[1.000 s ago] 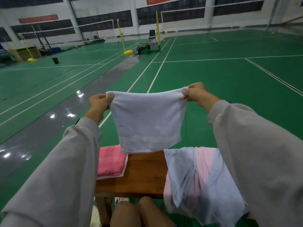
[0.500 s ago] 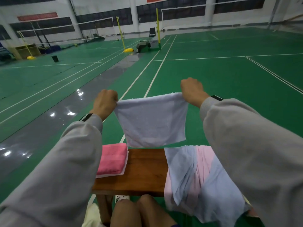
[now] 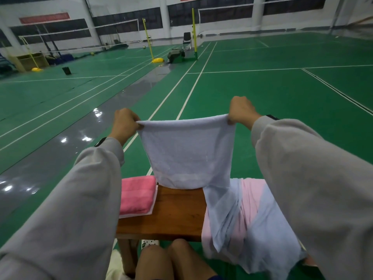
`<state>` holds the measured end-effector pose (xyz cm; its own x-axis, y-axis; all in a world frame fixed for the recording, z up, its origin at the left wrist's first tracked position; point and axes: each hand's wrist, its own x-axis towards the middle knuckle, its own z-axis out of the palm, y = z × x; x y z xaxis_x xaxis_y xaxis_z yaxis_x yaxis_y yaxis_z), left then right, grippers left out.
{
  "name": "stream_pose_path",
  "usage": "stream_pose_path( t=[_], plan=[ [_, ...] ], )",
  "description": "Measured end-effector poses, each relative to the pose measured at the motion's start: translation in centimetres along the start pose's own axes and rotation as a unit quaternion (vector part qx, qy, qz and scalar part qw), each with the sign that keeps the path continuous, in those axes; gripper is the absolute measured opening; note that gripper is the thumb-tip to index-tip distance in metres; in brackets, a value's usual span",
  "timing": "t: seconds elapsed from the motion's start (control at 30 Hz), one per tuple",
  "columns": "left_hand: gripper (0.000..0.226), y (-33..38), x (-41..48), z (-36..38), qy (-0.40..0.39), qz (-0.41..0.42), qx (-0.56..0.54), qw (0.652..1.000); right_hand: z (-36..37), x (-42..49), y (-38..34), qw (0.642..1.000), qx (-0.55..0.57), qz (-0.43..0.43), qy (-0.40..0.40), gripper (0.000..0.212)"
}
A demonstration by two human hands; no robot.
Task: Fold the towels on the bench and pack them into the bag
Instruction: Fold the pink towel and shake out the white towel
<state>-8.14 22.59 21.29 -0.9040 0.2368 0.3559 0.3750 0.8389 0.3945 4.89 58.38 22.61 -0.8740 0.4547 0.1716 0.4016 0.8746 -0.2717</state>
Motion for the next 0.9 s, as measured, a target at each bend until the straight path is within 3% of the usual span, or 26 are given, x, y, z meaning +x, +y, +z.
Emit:
stream_pose_path(
  t=[0.1,0.2,0.27,0.33,0.43,0.57,0.63,0.77,0.9],
  plan=[
    [0.009,-0.9,0.1,0.3,0.007,-0.012,-0.033,0.999,0.1,0.9,0.6,0.991,0.106,0.064,-0.040,0.042],
    [0.014,-1.2,0.3,0.4,0.020,-0.020,-0.054,0.998,0.2,1.7,0.8,0.951,0.269,0.130,-0.074,0.054],
    [0.016,-1.4,0.6,0.3,0.022,-0.030,-0.060,0.998,0.4,1.9,1.0,0.906,0.386,0.153,-0.085,0.051],
    [0.015,-1.7,1.0,0.5,0.018,-0.037,-0.056,0.998,0.7,1.8,1.3,0.877,0.450,0.139,-0.097,0.034],
    [0.013,-2.2,1.4,0.9,0.008,-0.045,-0.051,0.998,1.4,1.2,1.4,0.848,0.507,0.119,-0.098,0.021],
    [0.014,-2.6,1.8,1.7,-0.010,-0.076,-0.099,0.992,2.5,1.8,1.4,0.810,0.566,0.137,-0.068,0.035],
    [0.016,-2.8,1.9,2.3,-0.024,-0.085,-0.137,0.987,3.3,2.4,1.3,0.798,0.582,0.144,-0.052,0.030],
    [0.009,-2.6,1.9,3.3,-0.044,-0.105,-0.213,0.970,4.9,3.3,1.2,0.795,0.584,0.160,-0.031,0.026],
    [0.019,-3.3,2.4,4.2,-0.026,-0.109,-0.265,0.958,6.2,4.0,1.6,0.797,0.580,0.161,-0.033,0.023]
  ],
)
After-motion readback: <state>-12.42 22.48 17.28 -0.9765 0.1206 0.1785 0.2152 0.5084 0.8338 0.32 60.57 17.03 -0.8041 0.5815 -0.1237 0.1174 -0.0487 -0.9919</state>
